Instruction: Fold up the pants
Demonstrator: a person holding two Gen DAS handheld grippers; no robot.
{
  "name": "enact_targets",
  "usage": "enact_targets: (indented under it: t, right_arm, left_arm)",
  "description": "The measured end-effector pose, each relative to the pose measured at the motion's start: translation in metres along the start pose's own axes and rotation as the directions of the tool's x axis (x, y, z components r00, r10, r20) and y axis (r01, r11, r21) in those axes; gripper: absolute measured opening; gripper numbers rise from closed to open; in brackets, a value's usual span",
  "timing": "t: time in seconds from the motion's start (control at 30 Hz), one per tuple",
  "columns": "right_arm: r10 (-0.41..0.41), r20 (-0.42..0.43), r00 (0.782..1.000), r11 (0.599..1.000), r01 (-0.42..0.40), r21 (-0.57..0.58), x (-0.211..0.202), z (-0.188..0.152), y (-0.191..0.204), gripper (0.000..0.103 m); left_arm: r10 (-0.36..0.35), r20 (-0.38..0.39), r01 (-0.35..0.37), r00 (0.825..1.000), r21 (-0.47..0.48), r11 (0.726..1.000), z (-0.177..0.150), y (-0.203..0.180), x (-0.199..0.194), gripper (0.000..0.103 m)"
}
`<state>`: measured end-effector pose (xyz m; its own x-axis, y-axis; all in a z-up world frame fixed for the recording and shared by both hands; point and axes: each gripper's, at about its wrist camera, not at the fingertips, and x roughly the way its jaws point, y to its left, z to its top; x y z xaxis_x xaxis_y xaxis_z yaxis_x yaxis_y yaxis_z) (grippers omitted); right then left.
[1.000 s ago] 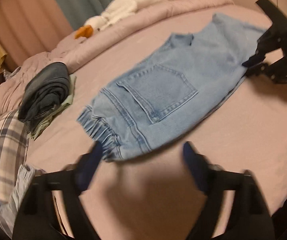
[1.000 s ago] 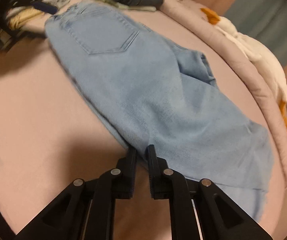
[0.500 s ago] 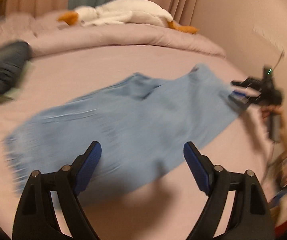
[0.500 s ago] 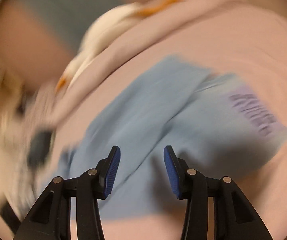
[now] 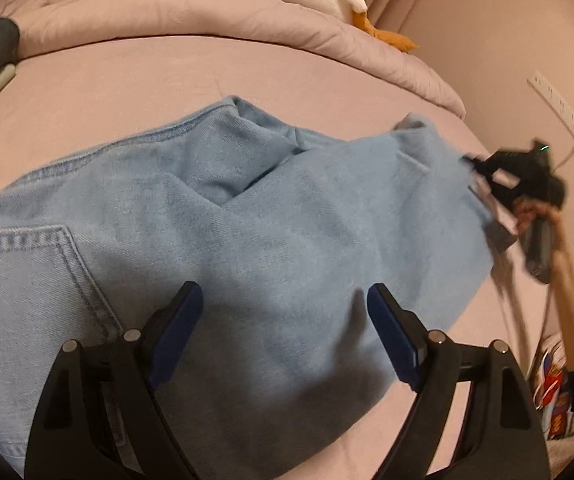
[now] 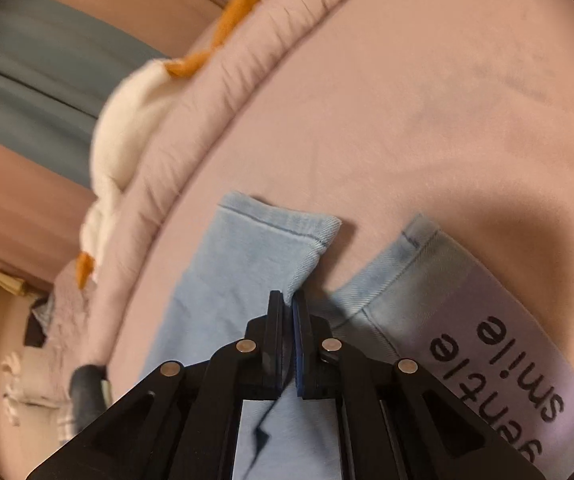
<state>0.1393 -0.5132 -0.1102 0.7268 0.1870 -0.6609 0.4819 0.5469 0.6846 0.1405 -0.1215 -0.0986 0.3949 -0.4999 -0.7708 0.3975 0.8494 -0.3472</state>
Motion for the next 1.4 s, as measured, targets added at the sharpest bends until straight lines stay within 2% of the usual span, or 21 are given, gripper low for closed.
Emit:
enact_targets:
  t: [0.07,0.13,0.23,0.3,0.33,0.37,0.43,0.67,0.73,0.77,0.83,0.87,0.93,0.97,1.03,1.13,1.17,1.2,1.27,1.33,1.4]
  right_arm:
    - [0.083,0.075,0.994,0.997,-0.083,-0.006,-0.031,0.001,0.003,0.005]
    - [0.118,0.157,0.98,0.992,-0.112,-0.051,-0.082,-0.005,0.007,0.005]
    - [0.056,0.186,0.981,0.998,-0.049,-0.044,-0.121,-0.022,-0.007,0.005]
    - [-0.038,0.145,0.989,0.998,0.044,-0.043,-0.116,-0.03,-0.024,0.005]
    - [-0.126,0.09,0.988,0.992,0.127,-0.01,-0.105,-0.038,-0.042,0.005]
    - [-0.151,0.06,0.987,0.989,0.151,0.012,-0.096,-0.041,-0.052,0.005]
    - [-0.134,-0.003,0.991,0.987,0.134,0.087,-0.082,-0.054,-0.076,0.005]
    - [-0.078,0.09,0.993,0.994,0.07,0.083,-0.108,-0.041,-0.065,0.005]
    - [-0.127,0.092,0.988,0.991,0.122,0.059,-0.103,-0.042,-0.063,0.005]
    - [-0.19,0.05,0.981,0.981,0.188,0.044,-0.092,-0.042,-0.068,0.005]
    - [-0.221,-0.036,0.974,0.975,0.222,0.018,-0.07,-0.046,-0.073,0.005]
    - [-0.212,-0.025,0.977,0.977,0.213,0.025,-0.075,-0.046,-0.072,0.007]
    - [-0.209,0.032,0.977,0.978,0.208,0.02,-0.097,-0.049,-0.062,0.019]
    - [-0.208,0.057,0.977,0.978,0.207,0.013,-0.105,-0.052,-0.057,0.033]
    - [-0.136,0.072,0.988,0.99,0.137,-0.014,-0.116,-0.065,-0.046,0.036]
    - [0.015,-0.085,0.996,0.998,-0.021,-0.064,-0.098,-0.102,-0.025,0.036]
    - [0.051,-0.12,0.991,0.996,-0.059,-0.065,-0.09,-0.111,-0.02,0.036]
    - [0.11,-0.188,0.976,0.991,-0.123,-0.06,-0.076,-0.128,-0.01,0.036]
    - [0.163,-0.268,0.949,0.982,-0.183,-0.05,-0.052,-0.154,0.005,0.036]
    - [0.19,-0.328,0.925,0.975,-0.217,-0.048,-0.032,-0.172,0.017,0.036]
    - [0.191,-0.343,0.919,0.974,-0.22,-0.047,-0.016,-0.181,0.026,0.036]
  left_arm:
    - [-0.004,-0.01,0.004,1.0,-0.001,1.0,0.001,0.001,-0.001,0.085]
    - [-0.023,-0.018,0.022,1.0,-0.012,1.0,0.003,0.004,-0.003,0.085]
    - [-0.055,-0.036,0.054,0.998,-0.029,0.998,0.007,0.008,-0.006,0.085]
    - [-0.061,-0.049,0.059,0.997,-0.034,0.998,0.007,0.013,-0.006,0.085]
    - [-0.053,-0.056,0.051,0.997,-0.037,0.998,0.007,0.015,-0.006,0.085]
    - [-0.052,-0.06,0.05,0.997,-0.038,0.998,0.005,0.016,-0.009,0.085]
    - [-0.052,-0.072,0.049,0.996,-0.039,0.998,0.004,0.018,-0.01,0.085]
    - [-0.038,-0.146,0.035,0.989,-0.028,0.999,0.0,0.027,-0.017,0.085]
    - [-0.023,-0.159,0.023,0.987,-0.004,1.0,-0.005,0.031,-0.023,0.085]
    - [-0.018,-0.159,0.019,0.987,0.006,1.0,-0.008,0.032,-0.026,0.085]
    - [-0.033,-0.162,0.036,0.986,0.015,0.999,-0.016,0.036,-0.033,0.085]
    - [-0.027,-0.158,0.03,0.987,0.017,0.999,-0.018,0.037,-0.037,0.085]
    - [0.007,-0.155,-0.002,0.988,0.033,0.999,-0.02,0.038,-0.042,0.085]
    - [0.025,-0.152,-0.019,0.988,0.04,0.999,-0.022,0.04,-0.046,0.085]
    - [0.031,-0.143,-0.024,0.989,0.053,0.998,-0.027,0.044,-0.051,0.085]
    - [0.056,-0.122,-0.052,0.991,0.032,0.998,-0.035,0.056,-0.061,0.085]
    - [0.045,-0.109,-0.044,0.993,0.011,0.999,-0.039,0.062,-0.068,0.085]
    - [0.045,-0.096,-0.045,0.994,0.001,0.999,-0.041,0.066,-0.073,0.085]
    - [0.062,-0.068,-0.064,0.996,-0.019,0.998,-0.046,0.072,-0.085,0.085]
    - [0.076,-0.043,-0.077,0.996,-0.037,0.996,-0.051,0.08,-0.096,0.085]
    - [0.116,-0.028,-0.117,0.993,-0.048,0.992,-0.054,0.086,-0.102,0.085]
